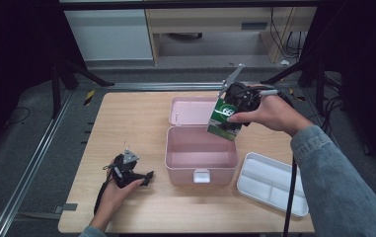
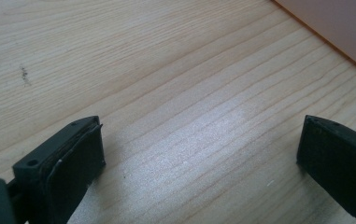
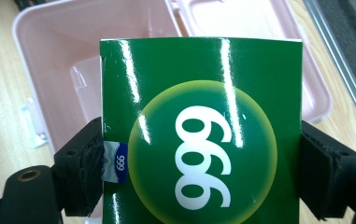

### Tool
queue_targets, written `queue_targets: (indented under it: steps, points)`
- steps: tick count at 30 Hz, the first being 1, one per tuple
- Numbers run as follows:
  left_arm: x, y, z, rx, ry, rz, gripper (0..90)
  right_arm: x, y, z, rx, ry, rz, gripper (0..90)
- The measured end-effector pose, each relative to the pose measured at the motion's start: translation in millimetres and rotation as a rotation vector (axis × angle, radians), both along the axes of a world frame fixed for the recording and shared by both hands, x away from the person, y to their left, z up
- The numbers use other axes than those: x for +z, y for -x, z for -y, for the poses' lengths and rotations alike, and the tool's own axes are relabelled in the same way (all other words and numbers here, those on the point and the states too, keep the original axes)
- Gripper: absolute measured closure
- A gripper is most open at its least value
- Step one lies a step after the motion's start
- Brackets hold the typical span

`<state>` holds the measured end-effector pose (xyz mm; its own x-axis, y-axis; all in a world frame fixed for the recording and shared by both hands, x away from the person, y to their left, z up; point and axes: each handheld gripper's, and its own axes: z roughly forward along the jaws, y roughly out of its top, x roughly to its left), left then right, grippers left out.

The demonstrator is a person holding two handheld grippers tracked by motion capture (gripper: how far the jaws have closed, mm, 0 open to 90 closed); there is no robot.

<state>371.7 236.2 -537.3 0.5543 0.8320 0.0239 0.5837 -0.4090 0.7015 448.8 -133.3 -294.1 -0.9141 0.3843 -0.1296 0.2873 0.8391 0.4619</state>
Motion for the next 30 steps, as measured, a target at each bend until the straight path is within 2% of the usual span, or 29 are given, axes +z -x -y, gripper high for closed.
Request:
queue_targets:
  steps: [11,19,30]
  points:
    - [0.0,0.0,0.0,0.000,0.000,0.000,0.0,-8.2,6.0,-37.7,0.088,0.024,-0.020,17.3]
    - [0.0,0.0,0.0,0.000,-0.001,0.001,0.0,-14.0,6.4,-56.0,0.123,0.033,-0.034,17.3]
    - [0.1,0.0,-0.1,0.000,-0.001,0.000,0.0,-30.8,6.4,-82.4,0.195,0.049,-0.054,17.4]
